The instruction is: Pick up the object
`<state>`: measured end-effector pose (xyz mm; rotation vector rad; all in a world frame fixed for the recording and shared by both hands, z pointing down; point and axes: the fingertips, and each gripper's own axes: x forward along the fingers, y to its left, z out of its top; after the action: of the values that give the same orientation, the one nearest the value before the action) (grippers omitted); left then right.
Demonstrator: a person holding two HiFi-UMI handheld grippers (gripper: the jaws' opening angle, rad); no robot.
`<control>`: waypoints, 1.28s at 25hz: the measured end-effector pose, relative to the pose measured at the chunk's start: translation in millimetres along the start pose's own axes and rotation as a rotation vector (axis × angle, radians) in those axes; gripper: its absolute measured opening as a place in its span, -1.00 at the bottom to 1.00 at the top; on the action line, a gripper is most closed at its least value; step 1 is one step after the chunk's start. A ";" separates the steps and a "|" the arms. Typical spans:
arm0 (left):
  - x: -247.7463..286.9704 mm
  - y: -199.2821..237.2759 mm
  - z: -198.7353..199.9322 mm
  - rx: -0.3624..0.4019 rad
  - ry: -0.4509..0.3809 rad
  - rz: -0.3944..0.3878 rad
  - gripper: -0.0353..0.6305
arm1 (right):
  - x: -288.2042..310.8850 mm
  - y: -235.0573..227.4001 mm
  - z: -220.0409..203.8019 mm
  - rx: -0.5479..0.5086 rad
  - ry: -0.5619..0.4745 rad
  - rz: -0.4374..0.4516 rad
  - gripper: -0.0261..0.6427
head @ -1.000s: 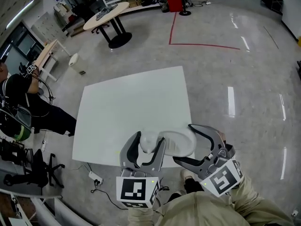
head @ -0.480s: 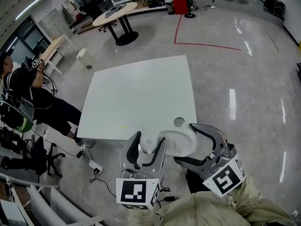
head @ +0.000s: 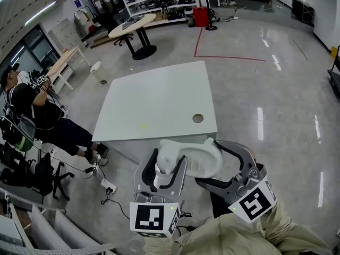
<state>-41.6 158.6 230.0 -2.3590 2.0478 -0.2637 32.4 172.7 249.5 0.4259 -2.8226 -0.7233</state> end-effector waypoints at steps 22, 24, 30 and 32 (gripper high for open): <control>-54.3 -88.8 48.2 -0.013 -0.072 -0.013 -0.04 | -106.4 13.1 43.0 -0.012 -0.044 -0.031 0.36; -54.5 -90.7 50.1 -0.011 -0.074 -0.009 -0.04 | -108.7 11.9 43.7 -0.016 -0.046 -0.029 0.36; -60.5 -93.9 48.4 -0.003 -0.077 -0.005 -0.04 | -112.4 17.9 44.5 -0.015 -0.058 -0.035 0.36; -59.7 -94.6 48.4 -0.001 -0.076 -0.005 -0.04 | -112.8 17.7 43.1 -0.014 -0.053 -0.035 0.36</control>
<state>49.7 226.1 185.9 -2.3367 2.0085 -0.1703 123.2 242.8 208.0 0.4622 -2.8648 -0.7718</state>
